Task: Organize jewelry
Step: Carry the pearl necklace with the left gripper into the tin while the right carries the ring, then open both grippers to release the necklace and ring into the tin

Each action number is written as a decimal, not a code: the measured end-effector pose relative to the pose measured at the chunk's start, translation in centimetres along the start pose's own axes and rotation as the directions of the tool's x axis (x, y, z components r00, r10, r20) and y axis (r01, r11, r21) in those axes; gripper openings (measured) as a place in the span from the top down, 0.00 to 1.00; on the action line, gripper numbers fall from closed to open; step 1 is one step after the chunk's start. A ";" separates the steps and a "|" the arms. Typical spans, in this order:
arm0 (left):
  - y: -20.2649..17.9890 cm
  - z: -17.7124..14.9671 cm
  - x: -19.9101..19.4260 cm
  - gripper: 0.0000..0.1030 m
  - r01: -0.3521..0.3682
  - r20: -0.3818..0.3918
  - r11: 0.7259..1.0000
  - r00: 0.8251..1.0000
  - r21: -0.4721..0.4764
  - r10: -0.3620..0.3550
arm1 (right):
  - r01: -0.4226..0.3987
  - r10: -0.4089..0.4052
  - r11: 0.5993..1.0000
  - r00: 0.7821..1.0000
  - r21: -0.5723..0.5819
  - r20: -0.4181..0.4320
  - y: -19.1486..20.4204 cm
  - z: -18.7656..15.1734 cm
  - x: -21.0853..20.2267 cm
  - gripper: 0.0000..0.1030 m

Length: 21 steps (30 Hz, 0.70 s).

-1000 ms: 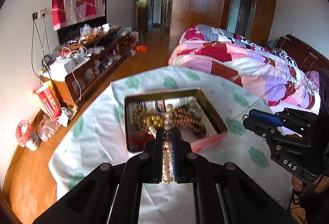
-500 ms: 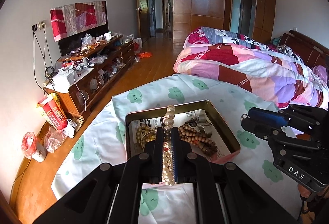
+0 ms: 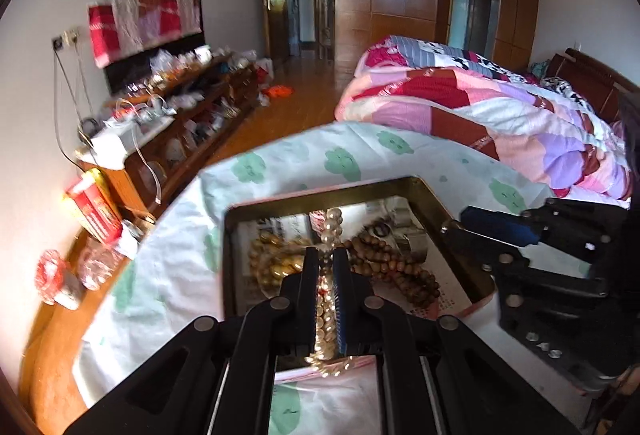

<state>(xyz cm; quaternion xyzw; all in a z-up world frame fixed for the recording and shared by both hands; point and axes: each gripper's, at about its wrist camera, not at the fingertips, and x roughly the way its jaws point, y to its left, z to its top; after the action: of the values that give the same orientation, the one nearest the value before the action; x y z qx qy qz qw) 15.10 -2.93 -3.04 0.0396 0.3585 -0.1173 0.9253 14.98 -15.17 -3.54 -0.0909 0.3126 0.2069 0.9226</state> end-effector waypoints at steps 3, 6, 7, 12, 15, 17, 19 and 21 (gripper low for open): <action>0.0 -0.3 0.5 0.78 -0.047 -0.024 0.999 0.999 -0.008 0.047 | 0.021 -0.021 1.000 1.000 -0.004 -0.021 0.1 -0.5 1.0 0.77; 0.5 -0.7 0.0 0.30 -0.093 -0.006 0.995 0.996 -0.031 0.093 | 0.018 -0.018 1.000 1.000 0.010 -0.025 -0.1 -1.0 1.0 0.60; 0.7 -0.8 -0.5 0.29 -0.095 0.018 0.995 0.995 -0.040 0.096 | 0.024 -0.024 1.000 0.999 0.013 -0.021 -0.1 -1.1 0.9 0.58; 1.6 -1.4 -1.9 0.29 -0.080 0.038 0.994 0.996 -0.076 0.083 | 0.056 -0.055 0.998 0.998 0.039 -0.019 -0.4 -1.4 -0.4 0.57; 2.3 -2.1 -2.8 0.29 -0.065 0.039 0.991 0.997 -0.116 0.070 | 0.056 -0.057 0.997 0.998 0.051 0.002 -0.5 -1.6 -1.7 0.53; 2.4 -2.5 -3.2 0.28 -0.065 0.042 0.990 0.997 -0.127 0.071 | 0.056 -0.056 0.997 0.998 0.055 0.014 -0.4 -1.7 -2.3 0.52; 2.5 -2.8 -3.5 0.28 -0.066 0.044 0.989 0.996 -0.133 0.073 | 0.053 -0.054 0.997 0.998 0.060 0.024 -0.3 -1.8 -2.8 0.52; 2.5 -3.0 -3.8 0.29 -0.068 0.043 0.988 0.996 -0.141 0.074 | 0.054 -0.056 0.996 0.998 0.065 0.033 -0.2 -1.9 -3.4 0.49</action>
<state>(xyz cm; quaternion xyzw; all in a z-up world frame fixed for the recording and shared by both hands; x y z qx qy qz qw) 11.08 0.64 -2.72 -0.0152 0.3417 -0.0599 0.9378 11.59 -16.97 -2.92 -0.0659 0.3005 0.1729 0.9356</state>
